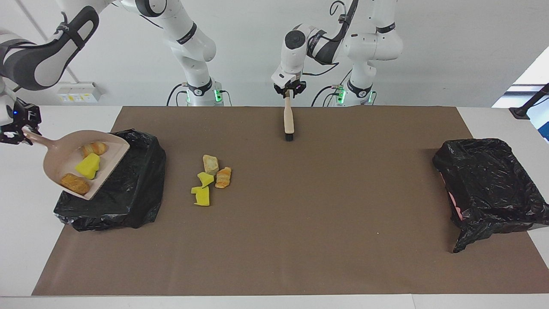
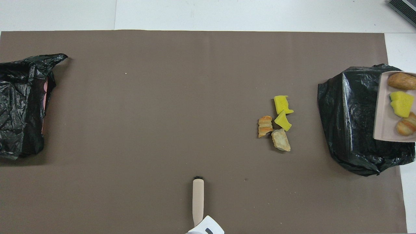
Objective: Sweep and dump trash in bin
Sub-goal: 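Tip the dustpan over the black bag with the right gripper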
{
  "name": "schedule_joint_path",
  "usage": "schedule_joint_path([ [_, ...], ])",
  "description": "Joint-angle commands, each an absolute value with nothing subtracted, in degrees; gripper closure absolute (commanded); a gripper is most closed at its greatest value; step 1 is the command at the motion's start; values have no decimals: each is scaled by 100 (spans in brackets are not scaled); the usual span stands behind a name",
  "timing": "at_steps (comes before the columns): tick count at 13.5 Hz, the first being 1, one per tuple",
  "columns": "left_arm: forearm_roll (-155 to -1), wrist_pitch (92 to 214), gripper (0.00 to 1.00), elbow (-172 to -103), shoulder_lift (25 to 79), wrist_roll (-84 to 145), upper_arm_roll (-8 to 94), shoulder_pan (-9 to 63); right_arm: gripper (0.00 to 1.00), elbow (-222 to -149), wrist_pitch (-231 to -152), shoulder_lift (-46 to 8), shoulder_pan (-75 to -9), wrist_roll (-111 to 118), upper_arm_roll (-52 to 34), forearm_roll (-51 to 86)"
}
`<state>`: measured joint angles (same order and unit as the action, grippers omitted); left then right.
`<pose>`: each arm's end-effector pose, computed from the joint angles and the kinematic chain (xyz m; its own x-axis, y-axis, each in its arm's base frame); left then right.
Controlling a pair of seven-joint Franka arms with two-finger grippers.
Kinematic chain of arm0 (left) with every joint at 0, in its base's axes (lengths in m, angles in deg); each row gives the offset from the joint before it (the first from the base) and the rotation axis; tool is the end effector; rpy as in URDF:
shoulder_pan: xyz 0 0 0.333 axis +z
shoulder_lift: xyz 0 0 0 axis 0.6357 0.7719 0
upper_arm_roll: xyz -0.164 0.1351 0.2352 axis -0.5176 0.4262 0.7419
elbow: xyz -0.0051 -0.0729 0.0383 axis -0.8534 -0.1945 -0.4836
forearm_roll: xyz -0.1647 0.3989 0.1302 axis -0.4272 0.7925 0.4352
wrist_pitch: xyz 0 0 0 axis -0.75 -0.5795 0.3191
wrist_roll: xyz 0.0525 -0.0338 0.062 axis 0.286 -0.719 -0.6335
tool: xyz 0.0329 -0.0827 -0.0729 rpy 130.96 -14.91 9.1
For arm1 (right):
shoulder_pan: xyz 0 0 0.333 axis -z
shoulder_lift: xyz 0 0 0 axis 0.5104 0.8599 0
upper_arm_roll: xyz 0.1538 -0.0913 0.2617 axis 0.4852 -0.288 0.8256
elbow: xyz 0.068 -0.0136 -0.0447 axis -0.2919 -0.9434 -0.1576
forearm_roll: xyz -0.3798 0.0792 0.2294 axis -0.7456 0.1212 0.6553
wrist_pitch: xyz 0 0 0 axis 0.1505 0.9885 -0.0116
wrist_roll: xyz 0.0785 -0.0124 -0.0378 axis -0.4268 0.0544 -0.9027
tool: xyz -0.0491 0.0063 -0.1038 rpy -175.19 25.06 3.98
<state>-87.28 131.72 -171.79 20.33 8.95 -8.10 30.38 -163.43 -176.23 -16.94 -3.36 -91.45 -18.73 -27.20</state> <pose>0.1997 -0.4204 0.3015 0.9654 -0.0572 -0.2545 -0.0584 -0.9983 0.0027 0.6127 -0.3742 0.5144 0.2303 0.9383 -0.2582 0.9696 -0.2438 -0.0212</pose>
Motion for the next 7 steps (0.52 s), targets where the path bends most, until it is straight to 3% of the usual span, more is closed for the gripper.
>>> schedule_joint_path([
  [1, -8875, 13168, 26, -17272, 1995, 1080, -736, 3041, 100, -16431, -17928, -1677, -353, -9637, -1824, -3014],
  [2, -8866, 13177, 5, -17238, 2056, 1228, -736, 3077, 100, -16501, -18077, -1695, -354, -9804, -1815, -3189],
  [3, -8849, 13203, 0, -17211, 2066, 1491, -719, 3112, 100, -16615, -18270, -1730, -354, -9953, -1815, -3252],
  [7, -8500, 13194, 0, -16878, 2074, 1941, -430, 3332, 100, -17046, -19123, -1853, -353, -10095, -1815, -3857],
])
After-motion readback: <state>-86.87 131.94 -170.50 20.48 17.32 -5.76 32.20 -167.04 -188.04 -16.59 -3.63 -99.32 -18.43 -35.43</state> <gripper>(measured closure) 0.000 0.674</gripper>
